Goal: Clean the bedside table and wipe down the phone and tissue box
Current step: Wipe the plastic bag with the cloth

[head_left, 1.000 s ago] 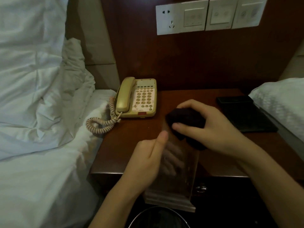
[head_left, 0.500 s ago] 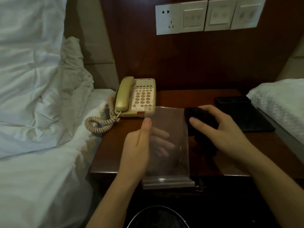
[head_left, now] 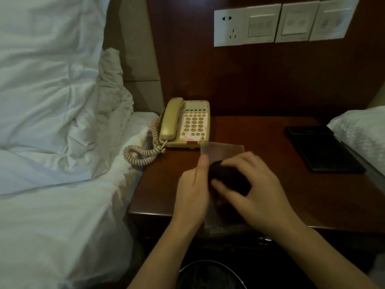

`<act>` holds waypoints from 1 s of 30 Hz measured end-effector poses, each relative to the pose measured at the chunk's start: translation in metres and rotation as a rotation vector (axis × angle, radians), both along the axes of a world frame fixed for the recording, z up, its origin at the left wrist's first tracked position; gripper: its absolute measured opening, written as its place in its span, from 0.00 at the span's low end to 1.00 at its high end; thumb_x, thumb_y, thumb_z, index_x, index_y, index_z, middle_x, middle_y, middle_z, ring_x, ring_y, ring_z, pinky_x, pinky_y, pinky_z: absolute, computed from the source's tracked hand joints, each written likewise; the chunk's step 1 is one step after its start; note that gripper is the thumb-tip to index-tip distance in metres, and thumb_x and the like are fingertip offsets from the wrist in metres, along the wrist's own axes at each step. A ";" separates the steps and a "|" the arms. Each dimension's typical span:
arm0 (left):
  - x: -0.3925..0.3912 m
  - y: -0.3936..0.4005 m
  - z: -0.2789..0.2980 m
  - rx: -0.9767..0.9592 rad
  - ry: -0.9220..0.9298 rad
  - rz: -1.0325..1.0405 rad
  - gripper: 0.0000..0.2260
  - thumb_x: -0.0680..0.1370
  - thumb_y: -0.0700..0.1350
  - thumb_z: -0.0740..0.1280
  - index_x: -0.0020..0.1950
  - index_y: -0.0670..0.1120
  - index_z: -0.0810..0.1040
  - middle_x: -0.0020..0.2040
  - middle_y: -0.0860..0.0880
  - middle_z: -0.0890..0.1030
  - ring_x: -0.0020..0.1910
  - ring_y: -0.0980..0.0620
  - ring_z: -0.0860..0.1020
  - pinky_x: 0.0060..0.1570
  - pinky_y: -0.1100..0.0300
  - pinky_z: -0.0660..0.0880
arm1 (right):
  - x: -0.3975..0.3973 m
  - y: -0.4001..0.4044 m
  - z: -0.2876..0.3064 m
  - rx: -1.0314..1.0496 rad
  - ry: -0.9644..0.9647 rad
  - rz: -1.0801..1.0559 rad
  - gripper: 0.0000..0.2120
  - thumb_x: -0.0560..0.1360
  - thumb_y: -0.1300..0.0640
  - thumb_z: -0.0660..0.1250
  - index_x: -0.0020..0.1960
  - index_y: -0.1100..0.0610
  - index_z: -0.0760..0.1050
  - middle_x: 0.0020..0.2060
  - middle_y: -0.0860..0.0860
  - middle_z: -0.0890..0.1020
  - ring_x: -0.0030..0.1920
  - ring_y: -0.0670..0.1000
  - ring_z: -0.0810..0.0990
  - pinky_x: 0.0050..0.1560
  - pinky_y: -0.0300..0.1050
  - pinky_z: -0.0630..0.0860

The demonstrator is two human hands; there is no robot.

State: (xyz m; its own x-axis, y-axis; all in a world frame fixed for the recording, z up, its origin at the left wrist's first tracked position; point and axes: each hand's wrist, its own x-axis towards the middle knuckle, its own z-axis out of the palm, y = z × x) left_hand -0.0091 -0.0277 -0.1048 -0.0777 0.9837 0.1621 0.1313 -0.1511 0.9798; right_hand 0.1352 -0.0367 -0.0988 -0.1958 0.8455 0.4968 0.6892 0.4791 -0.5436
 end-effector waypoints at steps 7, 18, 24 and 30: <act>0.014 -0.015 0.003 -0.282 -0.240 -0.271 0.23 0.85 0.58 0.52 0.53 0.53 0.86 0.46 0.51 0.88 0.47 0.56 0.86 0.41 0.68 0.78 | 0.010 0.005 -0.003 -0.139 0.132 -0.183 0.23 0.75 0.37 0.59 0.67 0.44 0.69 0.58 0.38 0.68 0.61 0.41 0.69 0.57 0.37 0.68; 0.009 -0.010 0.006 -0.368 -0.257 -0.214 0.24 0.85 0.58 0.50 0.52 0.53 0.85 0.47 0.50 0.88 0.48 0.54 0.86 0.49 0.59 0.82 | 0.008 0.006 0.005 0.004 0.062 -0.126 0.17 0.75 0.45 0.67 0.63 0.41 0.71 0.56 0.38 0.73 0.54 0.38 0.73 0.51 0.30 0.70; 0.002 -0.010 -0.002 -0.259 -0.245 -0.107 0.23 0.86 0.54 0.52 0.48 0.47 0.85 0.39 0.52 0.87 0.38 0.60 0.85 0.34 0.70 0.76 | -0.003 -0.012 0.008 -0.103 -0.046 0.106 0.13 0.74 0.42 0.67 0.59 0.39 0.75 0.55 0.34 0.71 0.56 0.38 0.73 0.56 0.41 0.76; 0.001 -0.002 0.001 -0.176 -0.203 -0.041 0.24 0.85 0.55 0.54 0.49 0.45 0.86 0.43 0.48 0.88 0.43 0.54 0.86 0.39 0.66 0.80 | -0.001 -0.003 0.007 -0.009 -0.065 0.009 0.16 0.73 0.47 0.71 0.59 0.40 0.72 0.54 0.36 0.69 0.55 0.41 0.71 0.52 0.40 0.75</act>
State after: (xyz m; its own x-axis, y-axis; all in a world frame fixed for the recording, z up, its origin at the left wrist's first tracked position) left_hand -0.0081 -0.0293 -0.1037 -0.0505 0.9984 -0.0268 -0.0730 0.0230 0.9971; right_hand 0.1345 -0.0400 -0.0917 -0.2352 0.8480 0.4749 0.7188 0.4807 -0.5023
